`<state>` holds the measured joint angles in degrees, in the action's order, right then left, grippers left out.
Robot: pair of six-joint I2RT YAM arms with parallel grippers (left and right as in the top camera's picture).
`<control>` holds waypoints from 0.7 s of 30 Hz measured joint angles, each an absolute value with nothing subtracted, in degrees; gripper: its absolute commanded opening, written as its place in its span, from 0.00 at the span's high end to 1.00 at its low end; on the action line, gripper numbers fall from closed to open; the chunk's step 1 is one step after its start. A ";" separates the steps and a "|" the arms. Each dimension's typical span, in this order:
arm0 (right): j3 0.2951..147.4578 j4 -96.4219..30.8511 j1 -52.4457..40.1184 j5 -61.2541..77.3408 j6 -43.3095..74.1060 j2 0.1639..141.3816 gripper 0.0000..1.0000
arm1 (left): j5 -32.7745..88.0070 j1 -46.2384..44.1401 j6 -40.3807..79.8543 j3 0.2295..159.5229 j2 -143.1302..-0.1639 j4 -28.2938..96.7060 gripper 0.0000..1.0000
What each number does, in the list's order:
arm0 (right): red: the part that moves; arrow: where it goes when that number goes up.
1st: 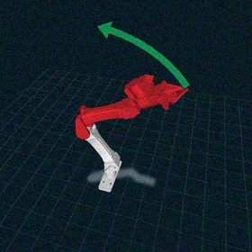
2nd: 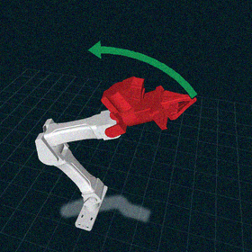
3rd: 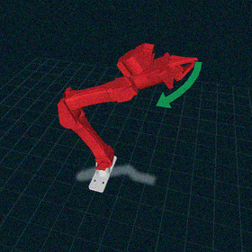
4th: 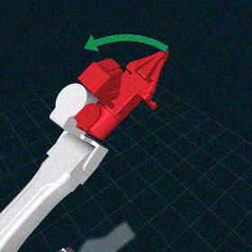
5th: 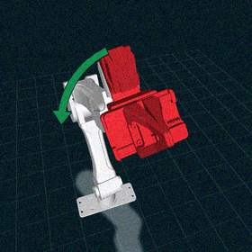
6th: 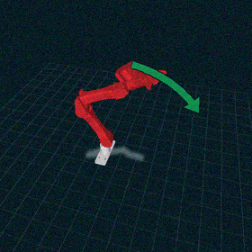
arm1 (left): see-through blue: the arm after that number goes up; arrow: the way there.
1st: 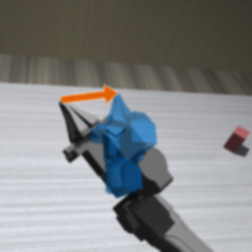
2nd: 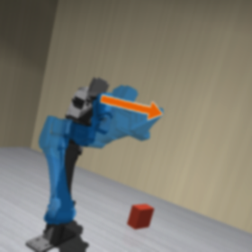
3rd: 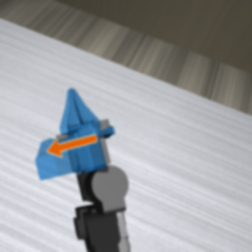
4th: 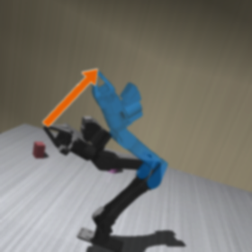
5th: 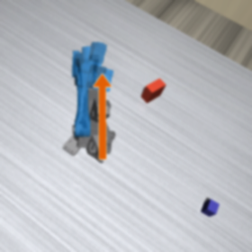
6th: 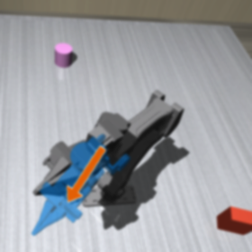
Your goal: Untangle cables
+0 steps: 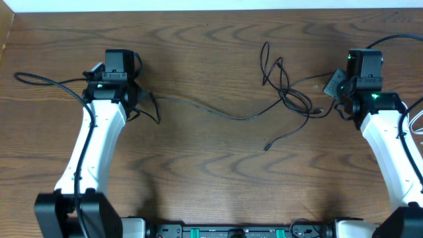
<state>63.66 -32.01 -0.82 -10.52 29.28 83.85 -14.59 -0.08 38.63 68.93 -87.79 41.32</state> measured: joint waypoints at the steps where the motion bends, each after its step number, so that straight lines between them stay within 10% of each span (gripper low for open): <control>1: 63.66 -32.08 -0.82 -10.57 29.28 84.05 0.97 | -13.91 -0.08 36.77 68.93 -86.70 41.01 0.92; 9: 63.66 -32.34 -0.82 -10.24 29.28 92.20 0.96 | -11.92 0.93 31.77 71.20 -71.05 37.32 0.92; 16: 63.66 -31.83 -0.82 -7.07 28.86 96.86 0.46 | -6.63 4.40 32.18 72.10 -60.20 37.21 0.92; 21: 63.66 -29.58 -0.80 -0.01 28.64 96.68 0.31 | 11.57 4.36 29.98 72.10 -63.64 37.06 0.92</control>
<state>63.66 -29.58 -0.80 -0.01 28.64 96.68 11.57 4.36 29.98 72.10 -63.64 37.06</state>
